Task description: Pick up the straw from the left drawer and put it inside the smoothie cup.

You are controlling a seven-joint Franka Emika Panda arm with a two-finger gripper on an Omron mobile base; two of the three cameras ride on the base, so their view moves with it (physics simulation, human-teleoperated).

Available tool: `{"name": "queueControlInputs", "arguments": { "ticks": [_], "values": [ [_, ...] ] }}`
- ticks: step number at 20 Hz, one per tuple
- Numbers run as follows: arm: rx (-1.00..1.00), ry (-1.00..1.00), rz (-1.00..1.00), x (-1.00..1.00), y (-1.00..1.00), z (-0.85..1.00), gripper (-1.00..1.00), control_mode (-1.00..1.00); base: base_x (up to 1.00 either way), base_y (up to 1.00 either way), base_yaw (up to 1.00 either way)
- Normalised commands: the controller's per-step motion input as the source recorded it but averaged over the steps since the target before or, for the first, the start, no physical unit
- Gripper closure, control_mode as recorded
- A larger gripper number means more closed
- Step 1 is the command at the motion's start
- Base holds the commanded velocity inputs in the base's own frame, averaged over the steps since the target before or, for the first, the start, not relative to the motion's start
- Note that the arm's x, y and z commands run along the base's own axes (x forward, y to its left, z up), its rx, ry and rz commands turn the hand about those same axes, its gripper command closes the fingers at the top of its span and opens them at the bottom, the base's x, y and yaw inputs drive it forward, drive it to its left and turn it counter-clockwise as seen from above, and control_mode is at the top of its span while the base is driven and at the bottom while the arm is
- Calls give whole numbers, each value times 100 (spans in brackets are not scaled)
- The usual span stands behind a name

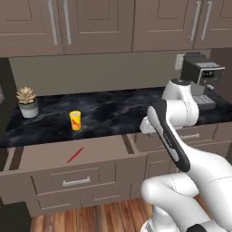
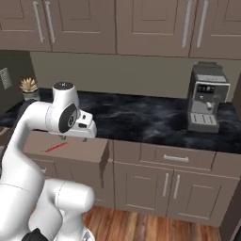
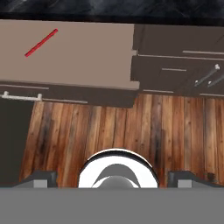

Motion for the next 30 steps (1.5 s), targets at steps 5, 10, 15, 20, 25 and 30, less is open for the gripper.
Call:
{"name": "queueControlInputs", "arguments": {
  "ticks": [5, 10, 15, 20, 25, 30],
  "values": [
    [0, 0, 0, 0, 0, 0, -100, 100, -7, 95, 0],
    [0, 0, 0, 0, 0, 0, -100, 100, -3, 85, 0],
    [0, 0, 0, 0, 0, 0, -100, 100, 0, 60, 0],
    [0, 0, 0, 6, 0, -1, -100, -100, 1, 6, 0],
    [0, 0, 0, 19, -19, -12, -100, -100, 0, 0, 0],
    [0, 1, 0, 24, -38, -26, -100, -100, 0, 0, 0]
  ]
}}
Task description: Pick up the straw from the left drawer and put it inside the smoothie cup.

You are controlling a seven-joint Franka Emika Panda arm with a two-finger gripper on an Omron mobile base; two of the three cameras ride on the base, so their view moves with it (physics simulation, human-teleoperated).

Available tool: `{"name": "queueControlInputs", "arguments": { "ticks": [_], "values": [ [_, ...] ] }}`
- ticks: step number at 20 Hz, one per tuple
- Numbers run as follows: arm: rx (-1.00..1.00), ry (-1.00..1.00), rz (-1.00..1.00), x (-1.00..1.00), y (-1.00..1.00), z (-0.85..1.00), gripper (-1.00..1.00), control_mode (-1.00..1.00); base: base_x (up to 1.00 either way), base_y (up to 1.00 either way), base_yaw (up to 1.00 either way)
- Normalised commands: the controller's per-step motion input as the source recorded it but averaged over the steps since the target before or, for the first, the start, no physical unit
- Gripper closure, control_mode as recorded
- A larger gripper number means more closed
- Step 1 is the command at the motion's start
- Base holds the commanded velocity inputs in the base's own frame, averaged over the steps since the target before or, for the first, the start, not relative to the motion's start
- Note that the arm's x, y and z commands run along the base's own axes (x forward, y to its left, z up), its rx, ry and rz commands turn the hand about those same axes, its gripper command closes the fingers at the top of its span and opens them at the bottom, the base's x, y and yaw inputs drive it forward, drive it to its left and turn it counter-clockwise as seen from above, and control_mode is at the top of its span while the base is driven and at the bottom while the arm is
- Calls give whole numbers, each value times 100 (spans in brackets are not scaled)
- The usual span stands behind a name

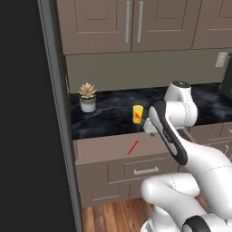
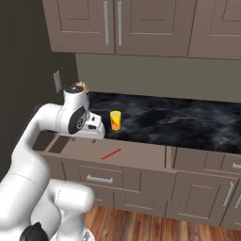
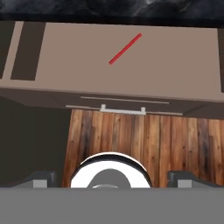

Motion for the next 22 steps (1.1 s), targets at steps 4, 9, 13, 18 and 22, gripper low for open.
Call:
{"name": "queueControlInputs", "arguments": {
  "ticks": [4, 9, 13, 18, 22],
  "values": [
    [0, 3, 0, 31, -26, -34, -100, -100, 0, 0, 0],
    [0, 4, 0, 28, -2, -33, -100, -100, 0, 0, 0],
    [-2, 3, 0, 17, 0, -29, -100, -100, 0, 0, 0],
    [0, 1, 0, 12, 0, -22, -100, -100, 0, 0, 0],
    [0, 1, 0, 15, 0, -14, -100, -100, 0, 0, 0]
  ]
}}
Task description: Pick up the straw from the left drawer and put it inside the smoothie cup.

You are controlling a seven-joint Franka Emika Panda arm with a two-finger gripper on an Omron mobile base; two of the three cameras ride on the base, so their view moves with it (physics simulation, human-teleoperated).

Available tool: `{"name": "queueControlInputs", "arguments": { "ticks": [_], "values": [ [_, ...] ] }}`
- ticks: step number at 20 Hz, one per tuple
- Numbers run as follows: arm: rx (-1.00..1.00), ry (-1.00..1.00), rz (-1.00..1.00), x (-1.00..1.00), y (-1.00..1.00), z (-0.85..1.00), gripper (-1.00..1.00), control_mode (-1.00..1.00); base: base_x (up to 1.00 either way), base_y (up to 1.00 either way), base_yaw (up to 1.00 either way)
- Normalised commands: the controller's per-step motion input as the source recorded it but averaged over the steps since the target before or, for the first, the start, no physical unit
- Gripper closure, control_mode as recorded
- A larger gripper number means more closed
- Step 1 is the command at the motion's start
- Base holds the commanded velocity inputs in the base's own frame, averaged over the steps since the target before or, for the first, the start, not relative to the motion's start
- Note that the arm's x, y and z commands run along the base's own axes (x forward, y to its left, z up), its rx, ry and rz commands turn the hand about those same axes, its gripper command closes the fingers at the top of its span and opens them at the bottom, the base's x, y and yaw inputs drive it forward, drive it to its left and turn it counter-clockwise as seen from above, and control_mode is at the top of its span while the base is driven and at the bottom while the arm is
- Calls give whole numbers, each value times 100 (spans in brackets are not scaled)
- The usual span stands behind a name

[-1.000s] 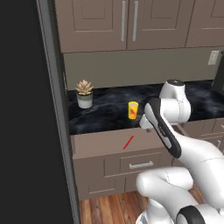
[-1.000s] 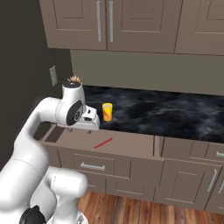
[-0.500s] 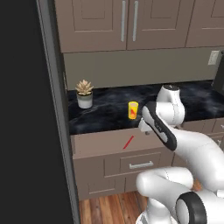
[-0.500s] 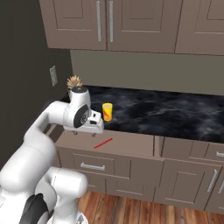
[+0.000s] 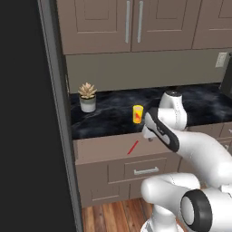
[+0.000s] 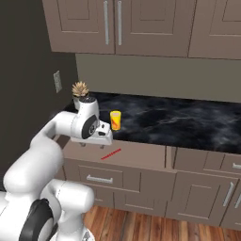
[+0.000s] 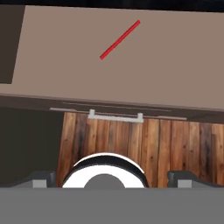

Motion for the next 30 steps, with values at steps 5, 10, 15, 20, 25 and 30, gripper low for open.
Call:
{"name": "queueControlInputs", "arguments": {
  "ticks": [5, 10, 15, 20, 25, 30],
  "values": [
    [0, 2, 0, 15, 0, -16, -100, -100, 0, 0, 0],
    [0, 6, 0, 16, 0, -23, -100, -100, 0, 0, 0],
    [0, 7, 0, 19, 0, -25, -100, -100, 0, 0, 0],
    [0, 6, 0, 22, 0, -27, -100, -100, 0, 0, 0],
    [0, 4, 0, 24, 0, -35, -100, -100, 0, 0, 0],
    [0, 3, 0, 29, 0, -32, -100, -100, 0, 0, 0]
  ]
}}
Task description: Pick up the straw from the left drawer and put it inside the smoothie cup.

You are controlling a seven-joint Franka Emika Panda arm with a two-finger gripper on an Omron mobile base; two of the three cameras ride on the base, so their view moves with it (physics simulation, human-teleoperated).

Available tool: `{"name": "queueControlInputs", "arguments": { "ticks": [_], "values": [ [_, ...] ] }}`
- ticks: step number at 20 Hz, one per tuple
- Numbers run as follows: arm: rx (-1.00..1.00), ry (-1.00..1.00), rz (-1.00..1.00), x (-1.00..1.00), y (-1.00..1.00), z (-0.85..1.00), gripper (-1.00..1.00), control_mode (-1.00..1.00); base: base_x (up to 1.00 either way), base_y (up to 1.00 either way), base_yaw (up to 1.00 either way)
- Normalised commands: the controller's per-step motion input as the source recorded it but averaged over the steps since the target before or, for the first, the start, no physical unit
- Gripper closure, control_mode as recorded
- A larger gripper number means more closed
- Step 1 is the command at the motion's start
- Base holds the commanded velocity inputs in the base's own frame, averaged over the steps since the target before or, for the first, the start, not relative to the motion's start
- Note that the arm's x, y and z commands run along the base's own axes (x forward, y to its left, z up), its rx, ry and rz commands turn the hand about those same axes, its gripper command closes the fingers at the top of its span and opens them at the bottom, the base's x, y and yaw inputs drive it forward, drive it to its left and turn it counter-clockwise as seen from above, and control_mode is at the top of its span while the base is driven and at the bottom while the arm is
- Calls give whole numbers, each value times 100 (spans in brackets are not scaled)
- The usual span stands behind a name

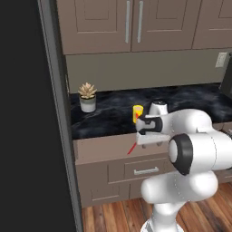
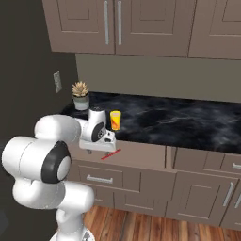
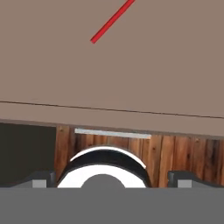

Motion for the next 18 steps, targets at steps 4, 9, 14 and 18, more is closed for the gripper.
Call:
{"name": "queueControlInputs", "arguments": {
  "ticks": [4, 9, 14, 18],
  "values": [
    [0, 2, 0, 31, 0, -29, -100, -100, 0, 0, 0],
    [0, 1, 0, 34, 0, -24, -100, -100, 0, 0, 0],
    [0, 1, 0, 34, 0, -20, -100, -100, 0, 0, 0],
    [0, 1, 0, 31, 0, -28, -100, -100, 0, 0, 0]
  ]
}}
